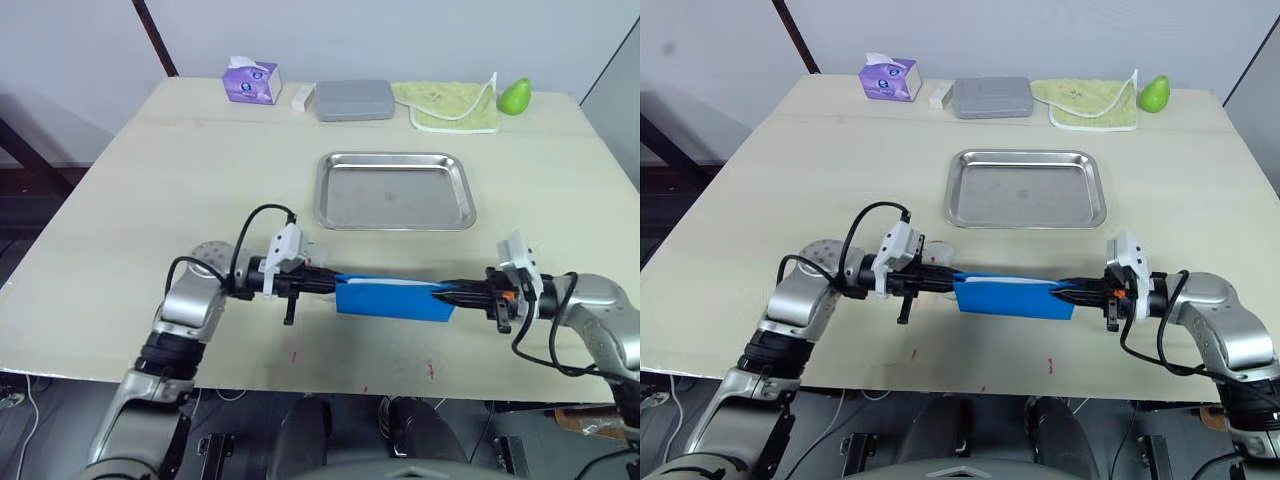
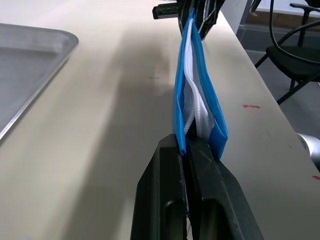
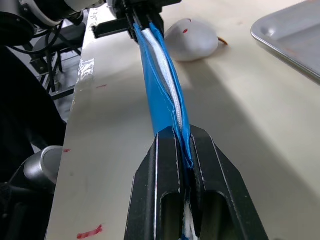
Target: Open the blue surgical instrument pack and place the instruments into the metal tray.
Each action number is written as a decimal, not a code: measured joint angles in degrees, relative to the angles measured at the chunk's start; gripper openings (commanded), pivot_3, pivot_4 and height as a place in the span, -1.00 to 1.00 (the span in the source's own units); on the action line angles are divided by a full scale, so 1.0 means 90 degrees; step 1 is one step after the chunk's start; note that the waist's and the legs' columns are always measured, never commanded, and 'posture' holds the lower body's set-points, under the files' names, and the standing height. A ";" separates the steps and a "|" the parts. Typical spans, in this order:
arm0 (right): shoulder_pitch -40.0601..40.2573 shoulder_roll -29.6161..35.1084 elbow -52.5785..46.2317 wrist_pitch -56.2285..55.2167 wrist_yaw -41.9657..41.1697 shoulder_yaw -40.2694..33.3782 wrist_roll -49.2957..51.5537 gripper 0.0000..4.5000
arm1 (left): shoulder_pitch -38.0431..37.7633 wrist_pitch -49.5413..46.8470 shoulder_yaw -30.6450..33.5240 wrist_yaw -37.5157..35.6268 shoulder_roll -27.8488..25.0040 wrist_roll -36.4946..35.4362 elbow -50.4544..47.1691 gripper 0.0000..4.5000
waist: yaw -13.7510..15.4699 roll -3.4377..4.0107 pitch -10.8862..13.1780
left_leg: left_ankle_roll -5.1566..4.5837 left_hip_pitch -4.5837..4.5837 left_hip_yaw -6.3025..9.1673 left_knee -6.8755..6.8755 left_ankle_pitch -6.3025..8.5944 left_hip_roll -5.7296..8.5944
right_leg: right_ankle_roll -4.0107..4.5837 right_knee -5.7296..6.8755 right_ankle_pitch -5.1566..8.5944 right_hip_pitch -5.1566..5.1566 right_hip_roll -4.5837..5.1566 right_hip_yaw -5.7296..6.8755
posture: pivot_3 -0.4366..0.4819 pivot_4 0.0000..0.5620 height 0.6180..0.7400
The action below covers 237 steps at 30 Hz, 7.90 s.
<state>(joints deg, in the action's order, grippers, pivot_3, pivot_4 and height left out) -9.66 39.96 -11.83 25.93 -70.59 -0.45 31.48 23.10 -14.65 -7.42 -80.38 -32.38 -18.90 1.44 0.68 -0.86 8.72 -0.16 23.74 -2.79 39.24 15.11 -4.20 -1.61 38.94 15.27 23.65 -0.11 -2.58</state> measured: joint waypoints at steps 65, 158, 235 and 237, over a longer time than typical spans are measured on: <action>0.1521 0.1370 -0.2147 0.1173 0.1051 0.0611 0.0012 -0.97 | 0.0773 -0.1007 -0.0507 0.1257 0.0414 0.0237 0.0815 -1.00 | 0.0012 -0.0003 -0.0006 | -0.0001 -0.0002 0.0010 0.0002 0.0000 0.0005 | -0.0002 -0.0004 0.0001 -0.0010 0.0002 0.0006 | -0.05 -0.47 0.96; 0.2287 0.1213 -0.2058 0.0484 0.0795 -0.1070 0.0404 0.97 | -0.1675 -0.0804 0.1999 -0.0819 -0.1698 -0.2116 -0.0321 1.00 | 0.0008 -0.0028 -0.0044 | -0.0001 -0.0004 0.0004 -0.0004 0.0000 0.0000 | 0.0000 -0.0006 0.0003 -0.0007 0.0005 0.0002 | -0.05 -0.47 0.96; 0.0752 0.0041 0.1188 -0.2511 0.0065 0.0747 -0.1450 0.97 | -0.1908 -0.0884 0.1581 -0.0261 -0.1446 -0.2371 -0.1603 1.00 | 0.0000 -0.0022 -0.0034 | -0.0001 -0.0018 -0.0002 -0.0005 0.0000 -0.0002 | 0.0002 -0.0004 0.0003 -0.0014 -0.0002 -0.0004 | -0.05 -0.47 0.96; 0.0741 0.0030 0.1254 -0.2632 0.0056 0.0769 -0.1468 0.97 | -0.1906 -0.0874 0.1552 -0.0261 -0.1446 -0.2370 -0.1603 1.00 | -0.0004 -0.0022 -0.0034 | 0.0000 -0.0018 -0.0002 -0.0005 0.0000 -0.0002 | 0.0002 -0.0004 0.0003 -0.0014 -0.0003 -0.0005 | -0.05 -0.47 0.96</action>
<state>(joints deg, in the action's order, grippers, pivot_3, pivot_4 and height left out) -2.99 40.23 -0.55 2.25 -70.08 6.47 18.27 5.94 -22.52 6.55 -82.74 -45.40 -40.24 -12.99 0.65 -1.06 8.41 -0.16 23.57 -2.81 39.20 15.11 -4.22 -1.59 38.91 15.30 23.52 -0.14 -2.63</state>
